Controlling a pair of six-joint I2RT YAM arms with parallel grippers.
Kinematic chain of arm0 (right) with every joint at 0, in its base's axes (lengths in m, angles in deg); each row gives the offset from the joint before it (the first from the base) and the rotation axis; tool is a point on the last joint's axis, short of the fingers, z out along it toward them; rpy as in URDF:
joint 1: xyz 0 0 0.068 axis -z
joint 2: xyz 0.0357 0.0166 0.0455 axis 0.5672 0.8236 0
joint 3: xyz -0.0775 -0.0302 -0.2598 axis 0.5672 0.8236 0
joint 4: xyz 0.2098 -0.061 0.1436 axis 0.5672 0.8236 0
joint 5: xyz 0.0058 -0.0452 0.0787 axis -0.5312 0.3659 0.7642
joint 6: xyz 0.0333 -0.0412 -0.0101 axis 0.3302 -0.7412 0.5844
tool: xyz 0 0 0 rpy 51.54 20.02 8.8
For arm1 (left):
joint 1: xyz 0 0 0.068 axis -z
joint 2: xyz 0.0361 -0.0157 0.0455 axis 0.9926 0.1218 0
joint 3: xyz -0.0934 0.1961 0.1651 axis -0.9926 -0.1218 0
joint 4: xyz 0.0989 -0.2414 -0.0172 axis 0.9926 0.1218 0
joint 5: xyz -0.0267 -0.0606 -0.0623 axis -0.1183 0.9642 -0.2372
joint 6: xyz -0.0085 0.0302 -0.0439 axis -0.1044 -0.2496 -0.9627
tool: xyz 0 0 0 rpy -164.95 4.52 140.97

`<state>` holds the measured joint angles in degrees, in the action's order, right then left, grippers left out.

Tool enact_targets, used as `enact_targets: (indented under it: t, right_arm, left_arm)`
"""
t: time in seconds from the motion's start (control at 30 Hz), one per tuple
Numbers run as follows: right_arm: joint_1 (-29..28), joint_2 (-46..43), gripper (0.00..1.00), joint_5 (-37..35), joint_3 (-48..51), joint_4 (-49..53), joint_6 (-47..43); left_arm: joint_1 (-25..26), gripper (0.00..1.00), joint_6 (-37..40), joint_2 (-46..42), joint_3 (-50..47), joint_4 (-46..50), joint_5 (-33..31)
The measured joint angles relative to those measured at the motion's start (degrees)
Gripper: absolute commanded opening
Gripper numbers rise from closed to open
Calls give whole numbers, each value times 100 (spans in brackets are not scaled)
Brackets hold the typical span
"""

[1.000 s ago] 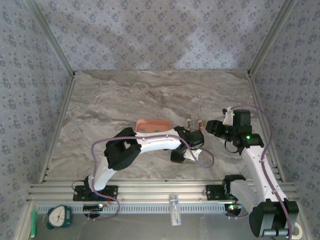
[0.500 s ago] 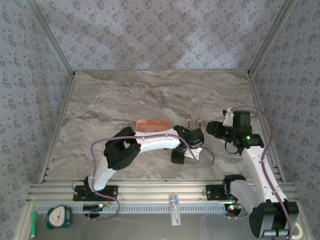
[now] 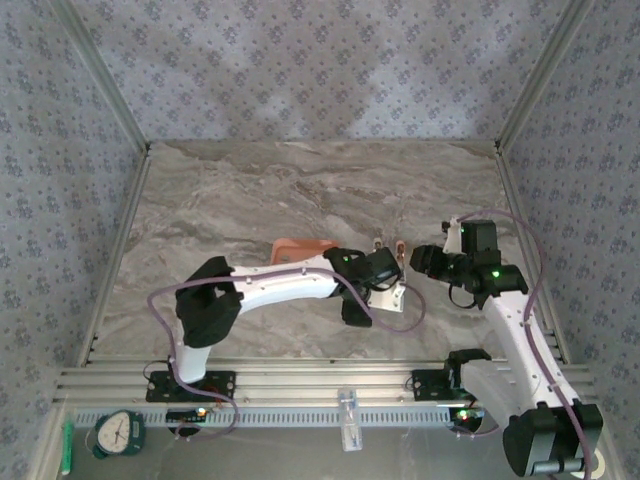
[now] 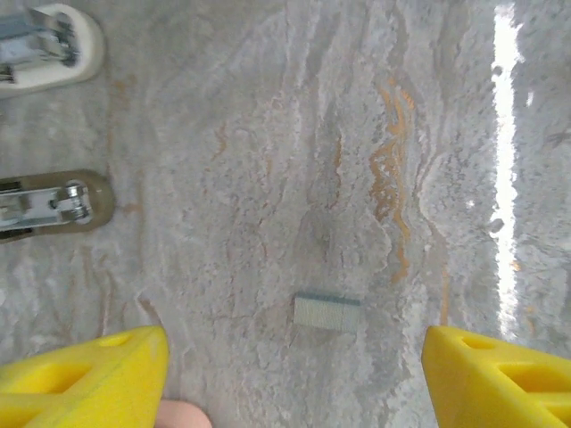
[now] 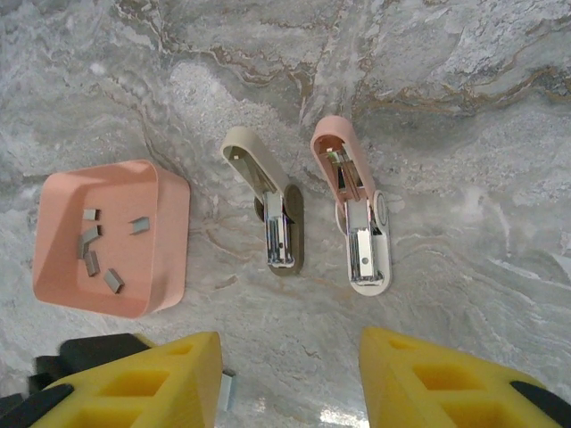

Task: Load the staples into the stapler

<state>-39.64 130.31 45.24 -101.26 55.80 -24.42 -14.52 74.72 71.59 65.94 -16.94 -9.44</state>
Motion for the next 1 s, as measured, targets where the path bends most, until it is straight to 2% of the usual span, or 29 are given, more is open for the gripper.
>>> enact_targets:
  t: [0.3,0.5,0.67,0.8,1.0]
  right_arm:
    - [-713,308,46,-295,-315,452,24]
    - [-1657,916,45,-673,-538,802,501]
    - [-2570,1478,37,-1003,-625,916,1292]
    - [-3119,1947,37,-1176,-656,911,1904]
    - [-3713,2708,36,-1480,-748,745,2684]
  left_arm:
    - [-442,77,-621,-883,-951,-570,535]
    - [-780,78,-1436,-1405,-1687,-861,599]
    - [-1078,80,-2186,-2118,-2444,-1191,420]
    - [-1650,81,-2802,-2785,-3040,-1572,251]
    - [-2391,82,-3206,-3587,-3792,-2031,109]
